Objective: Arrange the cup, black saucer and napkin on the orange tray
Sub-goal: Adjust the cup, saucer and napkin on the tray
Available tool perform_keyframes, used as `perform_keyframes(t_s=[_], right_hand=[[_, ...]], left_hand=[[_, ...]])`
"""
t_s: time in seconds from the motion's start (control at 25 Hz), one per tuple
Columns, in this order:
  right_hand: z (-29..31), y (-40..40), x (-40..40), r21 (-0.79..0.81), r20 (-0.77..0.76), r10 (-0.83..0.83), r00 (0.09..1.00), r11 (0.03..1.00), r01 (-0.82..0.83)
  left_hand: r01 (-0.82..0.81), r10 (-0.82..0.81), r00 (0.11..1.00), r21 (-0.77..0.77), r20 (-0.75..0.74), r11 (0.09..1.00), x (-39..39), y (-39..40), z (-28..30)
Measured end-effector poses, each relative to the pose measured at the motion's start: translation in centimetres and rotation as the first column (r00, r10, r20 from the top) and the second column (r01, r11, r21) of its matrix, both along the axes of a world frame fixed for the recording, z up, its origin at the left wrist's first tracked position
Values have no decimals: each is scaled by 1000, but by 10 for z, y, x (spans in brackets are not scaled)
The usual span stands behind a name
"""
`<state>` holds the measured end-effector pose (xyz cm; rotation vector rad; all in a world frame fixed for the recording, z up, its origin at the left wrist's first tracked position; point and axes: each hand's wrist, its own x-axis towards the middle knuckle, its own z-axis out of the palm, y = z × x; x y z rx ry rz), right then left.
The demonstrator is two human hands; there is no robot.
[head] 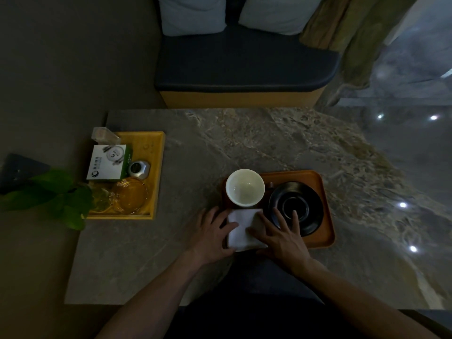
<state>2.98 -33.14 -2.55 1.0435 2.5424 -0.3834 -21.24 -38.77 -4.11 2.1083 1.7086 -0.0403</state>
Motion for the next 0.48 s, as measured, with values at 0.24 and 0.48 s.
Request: perform_keyframes(t_s=[0.24, 0.48], right_hand=[[-4, 6, -2, 34, 14, -28, 1000, 999, 27], [-13, 16, 1, 14, 67, 10, 998, 1000, -11]], left_hand=[[-34, 33, 999, 21, 43, 999, 6, -4, 0], [-16, 16, 1000, 31, 10, 999, 5, -3, -5]])
